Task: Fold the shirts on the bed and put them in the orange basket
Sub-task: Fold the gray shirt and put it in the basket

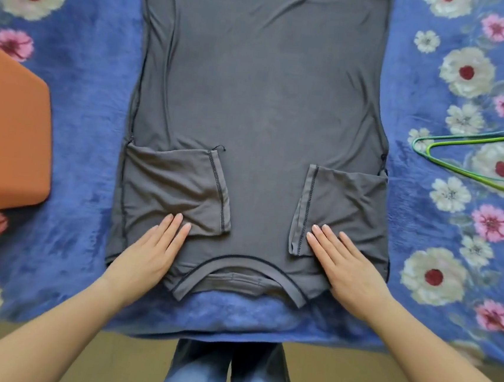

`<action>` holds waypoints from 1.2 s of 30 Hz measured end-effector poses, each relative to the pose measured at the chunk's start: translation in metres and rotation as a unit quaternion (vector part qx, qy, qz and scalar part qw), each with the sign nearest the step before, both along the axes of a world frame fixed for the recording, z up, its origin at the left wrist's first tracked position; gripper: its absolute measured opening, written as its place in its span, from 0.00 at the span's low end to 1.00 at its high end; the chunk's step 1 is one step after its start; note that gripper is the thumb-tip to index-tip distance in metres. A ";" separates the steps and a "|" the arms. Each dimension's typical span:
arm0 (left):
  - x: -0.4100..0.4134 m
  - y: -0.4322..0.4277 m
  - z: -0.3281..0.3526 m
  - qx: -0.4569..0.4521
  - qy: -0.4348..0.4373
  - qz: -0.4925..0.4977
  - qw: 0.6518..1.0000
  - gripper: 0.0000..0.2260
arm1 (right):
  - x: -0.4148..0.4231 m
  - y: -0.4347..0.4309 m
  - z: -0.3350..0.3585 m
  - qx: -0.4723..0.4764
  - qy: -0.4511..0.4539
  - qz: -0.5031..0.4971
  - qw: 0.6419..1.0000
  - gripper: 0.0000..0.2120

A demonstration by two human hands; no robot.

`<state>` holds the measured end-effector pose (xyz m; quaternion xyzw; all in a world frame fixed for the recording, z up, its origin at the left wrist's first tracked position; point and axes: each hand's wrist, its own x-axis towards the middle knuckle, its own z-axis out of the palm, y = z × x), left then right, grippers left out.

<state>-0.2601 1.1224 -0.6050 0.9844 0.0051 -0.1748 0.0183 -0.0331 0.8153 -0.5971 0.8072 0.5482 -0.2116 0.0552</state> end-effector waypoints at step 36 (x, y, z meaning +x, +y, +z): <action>0.288 0.202 0.106 -0.244 0.127 0.403 0.873 0.22 | 0.272 0.202 0.102 -0.009 0.290 -0.480 0.828 0.14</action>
